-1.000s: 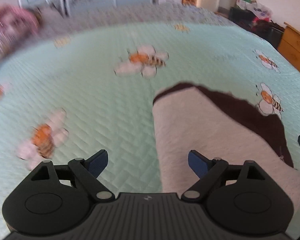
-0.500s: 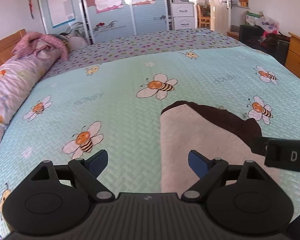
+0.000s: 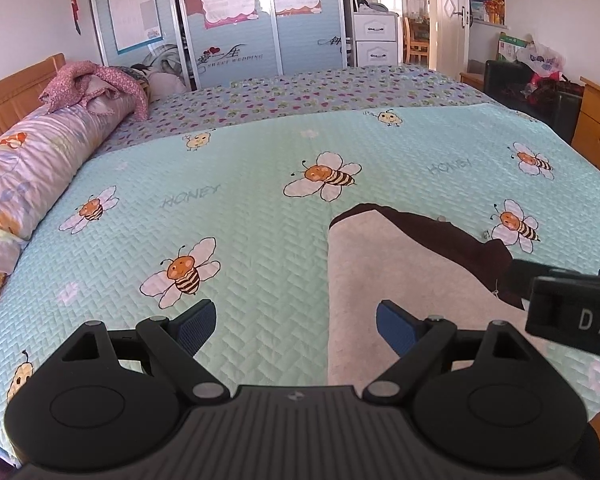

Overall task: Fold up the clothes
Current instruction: 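Open the right gripper and pull both grippers back from the bundle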

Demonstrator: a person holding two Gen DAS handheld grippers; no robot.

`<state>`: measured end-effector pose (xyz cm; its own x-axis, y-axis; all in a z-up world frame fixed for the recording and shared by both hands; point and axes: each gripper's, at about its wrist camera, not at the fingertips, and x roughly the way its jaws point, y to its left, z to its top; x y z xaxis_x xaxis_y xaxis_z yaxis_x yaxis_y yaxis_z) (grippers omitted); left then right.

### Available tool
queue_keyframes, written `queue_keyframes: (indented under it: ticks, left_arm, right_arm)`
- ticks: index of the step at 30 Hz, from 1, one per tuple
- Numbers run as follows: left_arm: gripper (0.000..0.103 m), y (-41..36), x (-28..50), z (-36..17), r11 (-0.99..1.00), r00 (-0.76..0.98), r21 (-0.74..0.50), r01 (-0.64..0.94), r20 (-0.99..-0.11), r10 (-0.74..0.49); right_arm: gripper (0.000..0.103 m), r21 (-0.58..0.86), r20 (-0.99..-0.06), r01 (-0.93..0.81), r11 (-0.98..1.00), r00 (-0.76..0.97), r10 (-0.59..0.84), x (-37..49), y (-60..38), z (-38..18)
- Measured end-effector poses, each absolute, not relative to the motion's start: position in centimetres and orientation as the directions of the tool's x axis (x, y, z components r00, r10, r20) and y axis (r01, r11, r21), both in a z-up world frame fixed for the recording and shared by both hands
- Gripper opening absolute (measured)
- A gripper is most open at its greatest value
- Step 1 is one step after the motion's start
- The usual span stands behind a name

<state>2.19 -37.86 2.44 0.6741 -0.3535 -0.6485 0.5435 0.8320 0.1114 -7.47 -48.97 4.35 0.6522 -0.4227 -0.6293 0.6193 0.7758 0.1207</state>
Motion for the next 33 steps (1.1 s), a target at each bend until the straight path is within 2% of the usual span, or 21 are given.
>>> queue_keyframes:
  ticks: [33]
  left_arm:
    - [0.09, -37.2, 1.7, 1.8, 0.829, 0.654, 0.096, 0.551, -0.667, -0.357]
  right_arm:
    - [0.093, 0.121, -0.6, 0.597, 0.793, 0.68, -0.421, -8.1, -47.6, 5.0]
